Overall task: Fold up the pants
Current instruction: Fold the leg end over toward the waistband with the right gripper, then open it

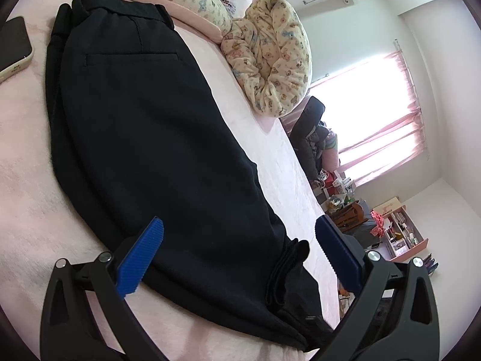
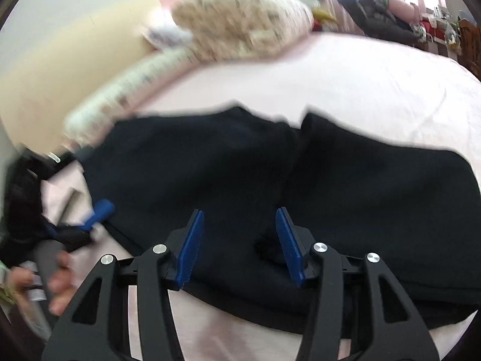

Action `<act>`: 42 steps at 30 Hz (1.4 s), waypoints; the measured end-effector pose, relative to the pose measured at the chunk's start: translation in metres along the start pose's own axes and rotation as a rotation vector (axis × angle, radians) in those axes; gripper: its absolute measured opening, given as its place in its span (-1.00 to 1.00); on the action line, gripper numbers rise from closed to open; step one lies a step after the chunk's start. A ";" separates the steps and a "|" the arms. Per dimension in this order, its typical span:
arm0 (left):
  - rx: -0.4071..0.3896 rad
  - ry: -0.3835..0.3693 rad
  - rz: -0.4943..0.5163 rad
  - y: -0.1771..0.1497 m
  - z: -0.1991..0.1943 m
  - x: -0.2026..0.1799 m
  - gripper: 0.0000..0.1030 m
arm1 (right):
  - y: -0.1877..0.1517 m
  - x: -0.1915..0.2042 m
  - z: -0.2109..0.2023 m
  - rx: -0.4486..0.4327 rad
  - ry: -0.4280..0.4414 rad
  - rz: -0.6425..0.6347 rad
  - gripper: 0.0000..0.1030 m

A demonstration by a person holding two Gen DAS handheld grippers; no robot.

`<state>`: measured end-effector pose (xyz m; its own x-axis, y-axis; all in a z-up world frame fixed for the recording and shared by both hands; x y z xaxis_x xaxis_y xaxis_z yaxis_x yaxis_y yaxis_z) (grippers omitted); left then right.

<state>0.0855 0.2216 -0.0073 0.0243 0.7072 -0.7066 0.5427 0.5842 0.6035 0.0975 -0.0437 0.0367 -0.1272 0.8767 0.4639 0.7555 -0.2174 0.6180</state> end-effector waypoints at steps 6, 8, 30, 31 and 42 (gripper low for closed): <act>-0.033 0.003 -0.012 0.003 -0.005 0.004 0.96 | -0.015 -0.008 0.037 0.103 -0.049 -0.030 0.22; -0.026 0.001 -0.024 0.004 -0.004 0.006 0.96 | -0.015 -0.003 0.029 0.082 -0.040 -0.031 0.26; 0.107 0.171 -0.227 0.064 -0.043 0.089 0.96 | -0.030 -0.170 -0.131 -0.150 0.315 0.233 0.72; 0.123 0.181 -0.249 0.065 -0.039 0.093 0.96 | -0.032 -0.177 -0.126 -0.126 0.313 0.257 0.72; 0.173 0.197 -0.242 0.087 -0.006 0.104 0.96 | -0.030 -0.173 -0.130 -0.111 0.379 0.264 0.77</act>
Point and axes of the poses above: each gripper's, at about its wrist camera, not at the fingertips, and z roughly the way its jaws point, x to its left, y to its top, the point moved 2 cm from there along z, roughly the way its jaws point, and after that the axes turned 15 degrees about z, right-handed, at the moved point
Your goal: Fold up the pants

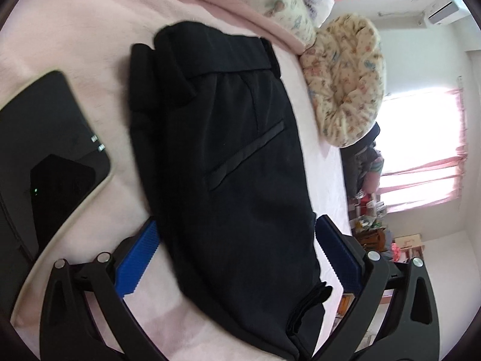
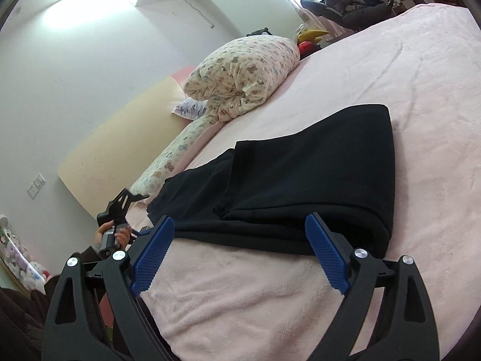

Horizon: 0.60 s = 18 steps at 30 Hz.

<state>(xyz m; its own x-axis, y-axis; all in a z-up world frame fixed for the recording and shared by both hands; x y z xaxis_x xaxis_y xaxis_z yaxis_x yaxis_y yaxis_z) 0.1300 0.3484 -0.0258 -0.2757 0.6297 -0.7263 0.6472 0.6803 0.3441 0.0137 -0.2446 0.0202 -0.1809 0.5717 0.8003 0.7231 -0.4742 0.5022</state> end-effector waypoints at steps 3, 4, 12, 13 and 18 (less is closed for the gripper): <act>0.059 0.031 0.006 0.008 0.011 -0.004 0.96 | 0.000 0.000 0.002 0.004 0.001 0.001 0.78; 0.075 0.034 0.002 0.012 0.013 -0.004 0.96 | 0.000 0.000 0.003 0.006 0.002 0.003 0.78; 0.040 0.008 0.079 0.021 0.020 -0.014 0.05 | -0.005 -0.004 0.014 0.026 -0.035 0.001 0.79; 0.039 0.018 0.077 0.020 0.021 -0.011 -0.11 | -0.006 -0.003 0.015 0.028 -0.038 -0.004 0.79; 0.023 -0.001 0.010 0.018 0.023 0.005 -0.41 | -0.012 -0.002 0.022 0.063 -0.056 -0.020 0.79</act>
Point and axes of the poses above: each gripper's, at about its wrist camera, not at the fingertips, and z roughly the way its jaws point, x to its left, y to its top, the point moved 2 cm from there along z, roughly the way its jaws point, and after that the axes turned 15 degrees about z, right-handed, at the moved point
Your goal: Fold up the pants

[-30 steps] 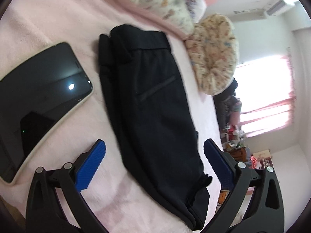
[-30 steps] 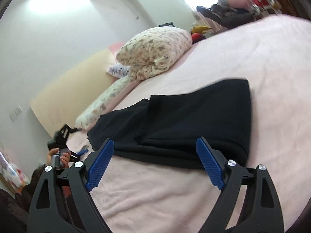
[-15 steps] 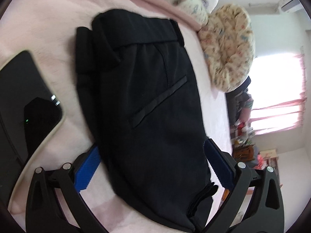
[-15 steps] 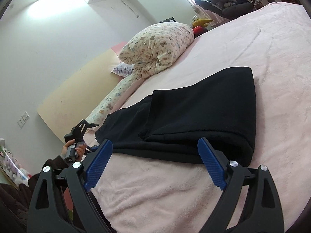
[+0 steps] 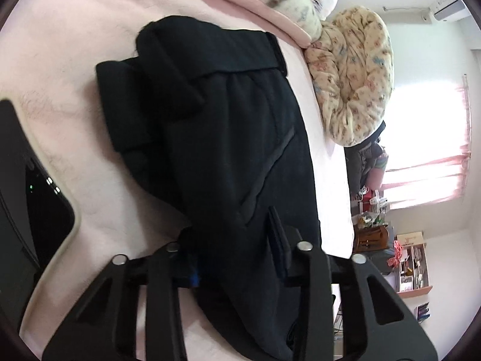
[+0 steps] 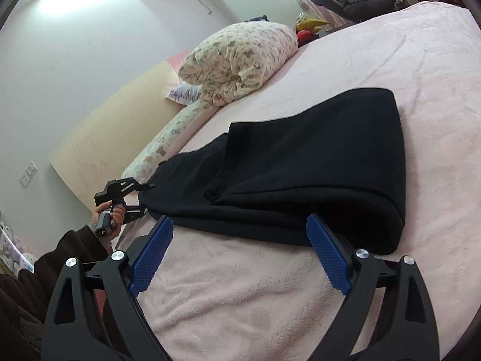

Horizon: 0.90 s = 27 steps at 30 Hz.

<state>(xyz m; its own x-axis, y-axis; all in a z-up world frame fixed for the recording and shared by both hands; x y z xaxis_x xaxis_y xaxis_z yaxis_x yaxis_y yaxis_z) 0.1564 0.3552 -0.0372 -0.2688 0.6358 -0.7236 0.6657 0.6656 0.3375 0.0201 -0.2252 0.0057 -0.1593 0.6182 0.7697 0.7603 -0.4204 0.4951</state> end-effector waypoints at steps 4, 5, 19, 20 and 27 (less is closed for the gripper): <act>-0.043 0.074 0.106 -0.002 -0.007 -0.020 -0.56 | -0.002 0.002 0.002 0.010 -0.008 -0.007 0.79; -0.052 0.082 0.122 -0.002 -0.010 -0.024 -0.58 | -0.002 0.002 0.001 0.005 -0.005 -0.009 0.79; -0.199 0.341 0.771 -0.051 -0.038 -0.217 -0.66 | 0.020 -0.003 -0.038 -0.133 0.068 0.091 0.80; -0.200 0.341 0.795 -0.059 -0.037 -0.226 -0.67 | 0.022 -0.003 -0.044 -0.152 0.075 0.096 0.80; -0.187 0.282 1.003 -0.131 -0.018 -0.308 -0.69 | 0.037 -0.016 -0.082 -0.292 0.119 0.188 0.80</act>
Point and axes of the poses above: each gripper's, at about its wrist camera, not at the fingertips, and z roughly the way its jaws point, x to its left, y to its top, the point moved 2 cm from there along z, roughly the way its jaws point, and after that the axes turned 15 degrees about z, right-handed, at the moved point
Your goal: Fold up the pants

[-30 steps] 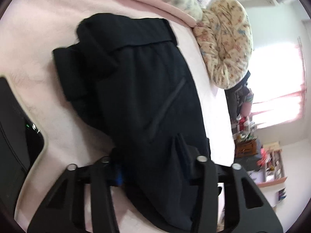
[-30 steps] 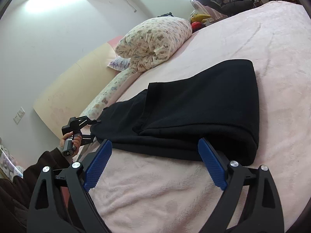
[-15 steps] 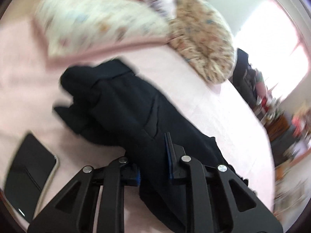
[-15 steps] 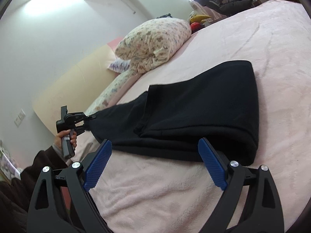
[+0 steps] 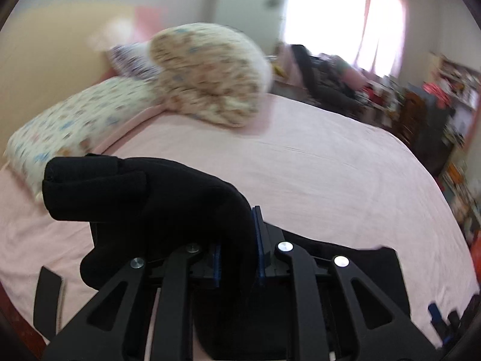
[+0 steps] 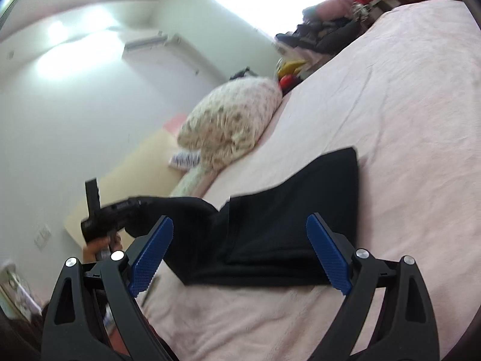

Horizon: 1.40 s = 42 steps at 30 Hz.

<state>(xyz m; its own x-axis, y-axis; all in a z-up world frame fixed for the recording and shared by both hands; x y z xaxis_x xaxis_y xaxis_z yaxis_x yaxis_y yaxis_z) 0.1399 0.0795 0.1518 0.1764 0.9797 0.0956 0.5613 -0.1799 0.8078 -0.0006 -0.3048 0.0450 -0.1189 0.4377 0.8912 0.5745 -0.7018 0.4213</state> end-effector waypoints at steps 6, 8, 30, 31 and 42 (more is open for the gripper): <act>-0.029 -0.107 0.275 -0.008 -0.005 -0.125 -0.69 | 0.022 -0.011 -0.026 -0.113 0.013 0.089 0.80; -0.001 -0.136 0.409 -0.030 0.002 -0.174 -0.69 | 0.027 -0.017 -0.034 -0.153 0.009 0.117 0.80; 0.060 -0.041 0.696 -0.119 0.055 -0.252 -0.61 | 0.045 -0.042 -0.035 -0.194 -0.033 0.208 0.83; 0.062 -0.033 0.698 -0.118 0.055 -0.253 -0.60 | 0.046 -0.043 -0.033 -0.190 -0.039 0.211 0.83; 0.025 0.072 0.759 -0.115 0.046 -0.295 -0.52 | 0.044 -0.050 -0.024 -0.152 -0.061 0.221 0.83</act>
<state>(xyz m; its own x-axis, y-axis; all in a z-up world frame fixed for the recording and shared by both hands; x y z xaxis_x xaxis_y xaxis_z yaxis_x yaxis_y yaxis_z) 0.0608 -0.1926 0.0039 0.4688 0.5897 0.6576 0.3254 -0.8075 0.4920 0.0110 -0.3707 0.0231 0.0479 0.2943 0.9545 0.4522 -0.8585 0.2420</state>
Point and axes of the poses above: each gripper's, at about its wrist camera, not at the fingertips, and z roughly the way its jaws point, x to its left, y to its top, the point moved 2 cm from there along z, roughly the way its jaws point, and after that the axes turned 15 degrees about z, right-handed, at the moved point
